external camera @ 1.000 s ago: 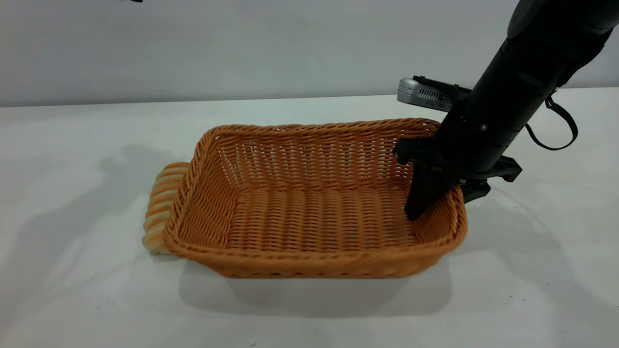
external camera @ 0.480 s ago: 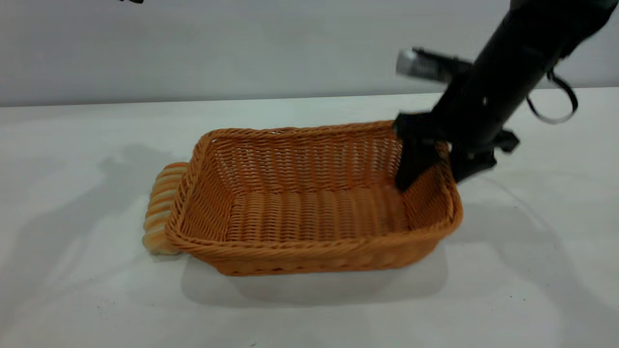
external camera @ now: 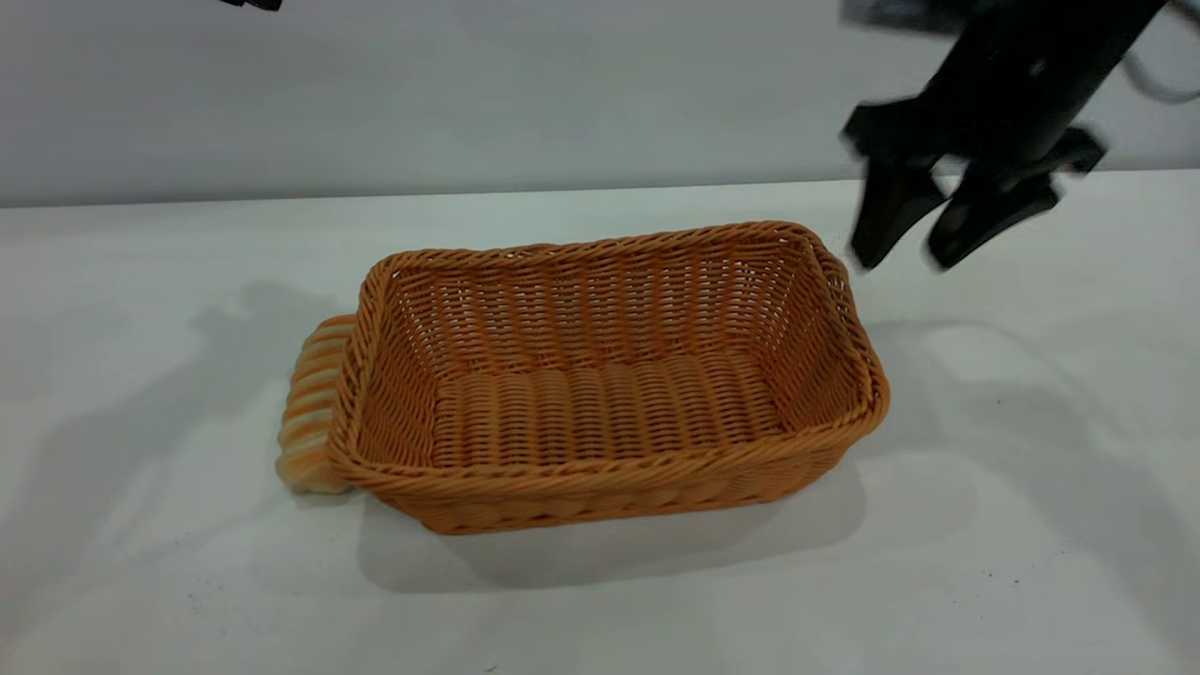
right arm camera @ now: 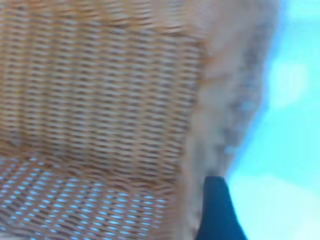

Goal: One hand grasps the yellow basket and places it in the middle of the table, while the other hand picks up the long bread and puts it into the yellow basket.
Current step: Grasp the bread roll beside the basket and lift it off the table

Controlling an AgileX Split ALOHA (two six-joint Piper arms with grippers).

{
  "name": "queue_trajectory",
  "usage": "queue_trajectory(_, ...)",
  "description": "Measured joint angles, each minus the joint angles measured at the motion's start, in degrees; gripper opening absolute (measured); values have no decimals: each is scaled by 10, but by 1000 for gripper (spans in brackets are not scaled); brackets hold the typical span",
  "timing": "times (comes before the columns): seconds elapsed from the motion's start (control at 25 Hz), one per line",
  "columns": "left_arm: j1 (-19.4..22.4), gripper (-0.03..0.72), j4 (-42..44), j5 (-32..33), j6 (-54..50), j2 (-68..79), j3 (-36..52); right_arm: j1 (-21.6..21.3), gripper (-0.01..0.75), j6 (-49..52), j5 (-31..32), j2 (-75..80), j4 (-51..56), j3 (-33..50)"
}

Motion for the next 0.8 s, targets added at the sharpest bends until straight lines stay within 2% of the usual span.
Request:
queue_trajectory(0.2, 0, 329, 0, 1, 0, 0, 0, -16, 495, 8, 16, -102, -50, 0)
queue_trajectory(0.4, 0, 329, 0, 6, -1, 0, 0, -16, 475, 8, 66, -238, -99, 37)
queue_trajectory(0.8, 0, 329, 1, 10, -6, 8, 0, -16, 451, 25, 92, -610, -128, 298)
